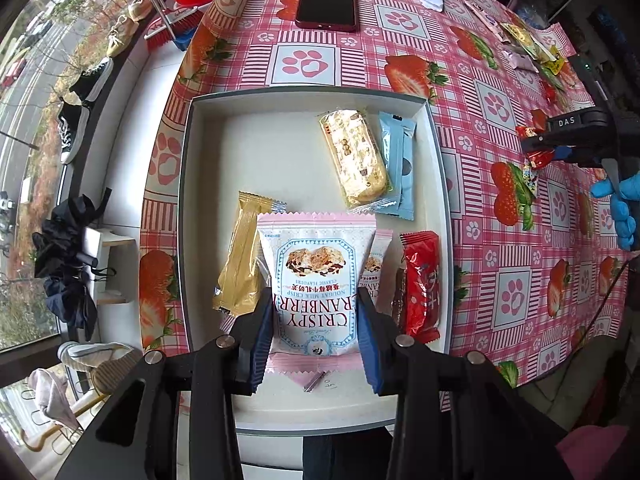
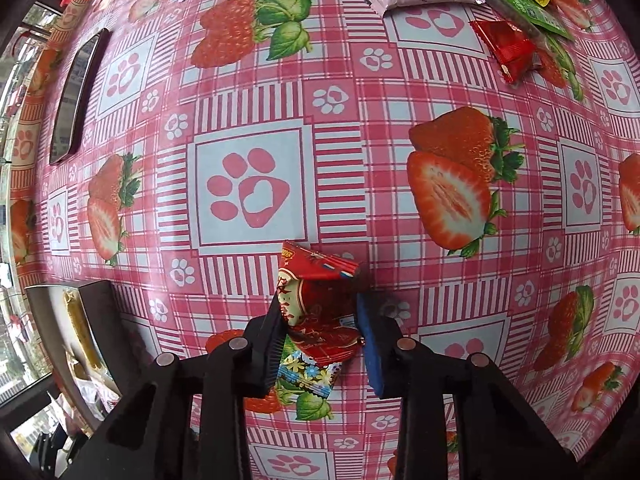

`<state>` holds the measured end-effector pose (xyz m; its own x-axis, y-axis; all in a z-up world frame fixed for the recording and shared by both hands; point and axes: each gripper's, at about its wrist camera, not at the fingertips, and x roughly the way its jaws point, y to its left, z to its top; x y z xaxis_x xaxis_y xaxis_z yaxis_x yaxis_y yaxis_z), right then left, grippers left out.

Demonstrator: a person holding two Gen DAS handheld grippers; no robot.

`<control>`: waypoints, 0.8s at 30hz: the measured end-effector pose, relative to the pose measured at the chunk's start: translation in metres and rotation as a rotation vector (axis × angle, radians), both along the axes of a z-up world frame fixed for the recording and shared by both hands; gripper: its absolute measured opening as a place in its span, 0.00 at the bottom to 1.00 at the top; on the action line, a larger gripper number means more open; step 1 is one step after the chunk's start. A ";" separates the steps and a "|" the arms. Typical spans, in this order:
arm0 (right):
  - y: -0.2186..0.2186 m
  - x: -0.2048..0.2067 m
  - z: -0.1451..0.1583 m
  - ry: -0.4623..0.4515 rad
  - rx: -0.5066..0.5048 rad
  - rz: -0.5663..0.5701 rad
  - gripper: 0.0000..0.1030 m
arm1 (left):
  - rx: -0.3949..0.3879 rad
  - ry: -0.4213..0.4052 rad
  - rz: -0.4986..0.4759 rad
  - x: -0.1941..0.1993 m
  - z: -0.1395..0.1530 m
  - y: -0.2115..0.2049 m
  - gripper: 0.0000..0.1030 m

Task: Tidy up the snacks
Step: 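Carry both snacks into the box and open both tools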

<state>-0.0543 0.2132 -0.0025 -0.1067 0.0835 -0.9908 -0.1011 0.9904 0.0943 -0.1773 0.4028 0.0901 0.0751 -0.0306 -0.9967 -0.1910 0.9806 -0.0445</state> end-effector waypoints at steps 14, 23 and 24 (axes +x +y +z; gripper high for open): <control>0.129 -0.100 0.055 0.057 0.293 0.188 0.32 | -0.018 -0.010 -0.048 0.013 -0.010 0.001 0.41; 0.175 -0.139 0.040 0.132 0.252 0.273 0.44 | -0.008 0.007 -0.062 0.001 -0.019 0.006 0.74; 0.178 -0.141 0.039 0.129 0.236 0.279 0.52 | -0.006 -0.003 -0.063 0.000 -0.018 0.007 0.81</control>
<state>-0.1954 0.3913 0.0366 -0.2799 0.2575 -0.9248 -0.3358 0.8763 0.3456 -0.1775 0.4102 0.0720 0.0757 -0.0418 -0.9963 -0.1283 0.9904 -0.0513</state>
